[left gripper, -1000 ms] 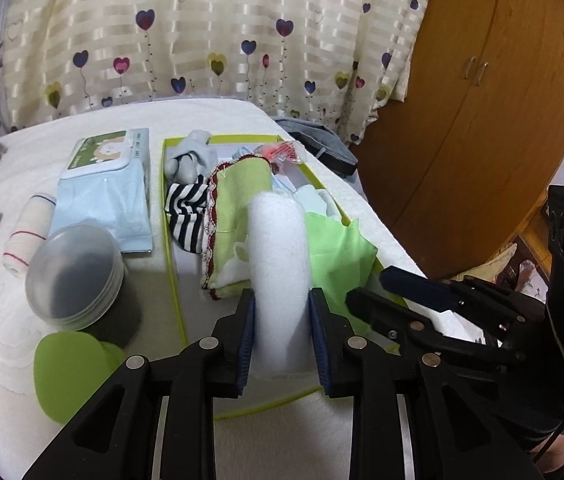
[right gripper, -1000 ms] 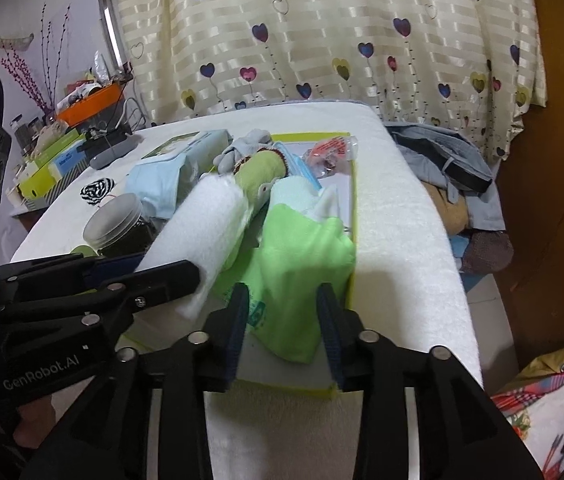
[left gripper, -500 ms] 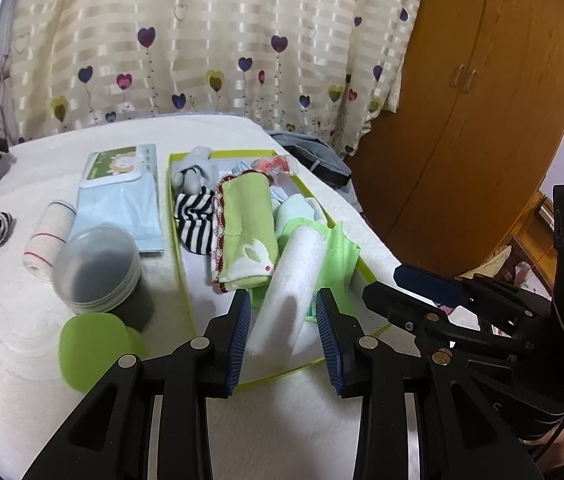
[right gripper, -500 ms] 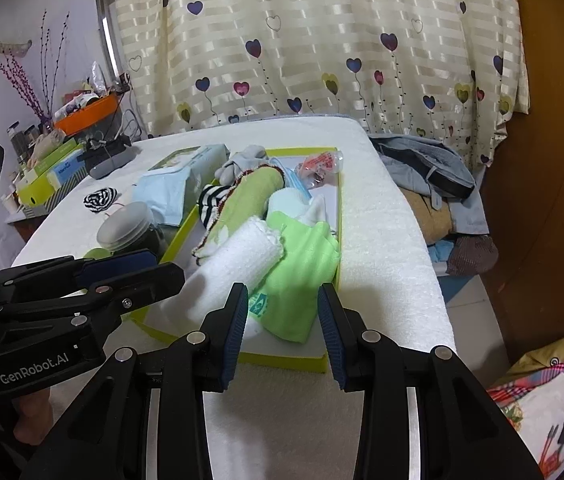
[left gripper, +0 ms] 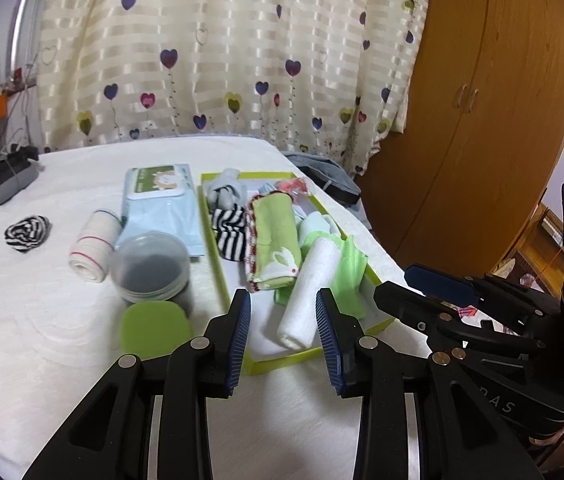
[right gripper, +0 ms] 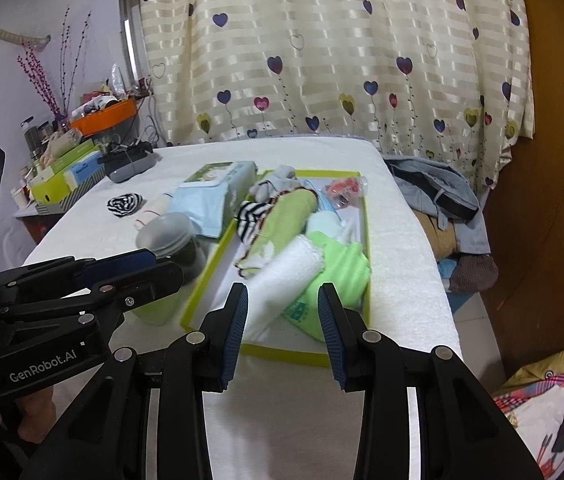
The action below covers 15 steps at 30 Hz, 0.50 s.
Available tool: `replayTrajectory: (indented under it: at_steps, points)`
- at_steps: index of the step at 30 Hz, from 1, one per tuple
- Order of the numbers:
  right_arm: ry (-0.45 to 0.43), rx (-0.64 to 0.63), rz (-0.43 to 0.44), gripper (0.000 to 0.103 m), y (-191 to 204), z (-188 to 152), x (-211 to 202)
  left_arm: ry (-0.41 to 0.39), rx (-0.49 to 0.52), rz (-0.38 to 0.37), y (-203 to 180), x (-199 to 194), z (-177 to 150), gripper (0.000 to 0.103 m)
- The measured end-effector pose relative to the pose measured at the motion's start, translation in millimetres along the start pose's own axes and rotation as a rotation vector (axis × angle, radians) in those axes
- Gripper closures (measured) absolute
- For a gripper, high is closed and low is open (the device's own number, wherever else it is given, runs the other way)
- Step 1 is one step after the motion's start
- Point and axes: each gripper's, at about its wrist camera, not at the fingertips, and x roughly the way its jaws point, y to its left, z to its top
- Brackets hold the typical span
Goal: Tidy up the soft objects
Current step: 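Withdraw both grippers from the box and move toward the bandage roll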
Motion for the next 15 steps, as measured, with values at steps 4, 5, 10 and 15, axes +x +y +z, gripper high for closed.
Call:
replayTrajectory:
  at_steps: [4, 5, 10, 15]
  points:
    - [-0.016, -0.015, 0.006, 0.058, 12, 2, -7, -0.025, -0.010, 0.011, 9, -15, -2, 0.071]
    - [-0.020, -0.020, 0.008, 0.058, 15, 2, -9, -0.029, -0.013, 0.014, 11, -18, -2, 0.071]
    - [-0.028, -0.047, 0.020, 0.058, 32, 4, -13, -0.044, -0.030, 0.031, 23, -30, -5, 0.071]
    - [-0.029, -0.074, 0.036, 0.058, 47, 5, -12, -0.055, -0.047, 0.051, 36, -40, -9, 0.071]
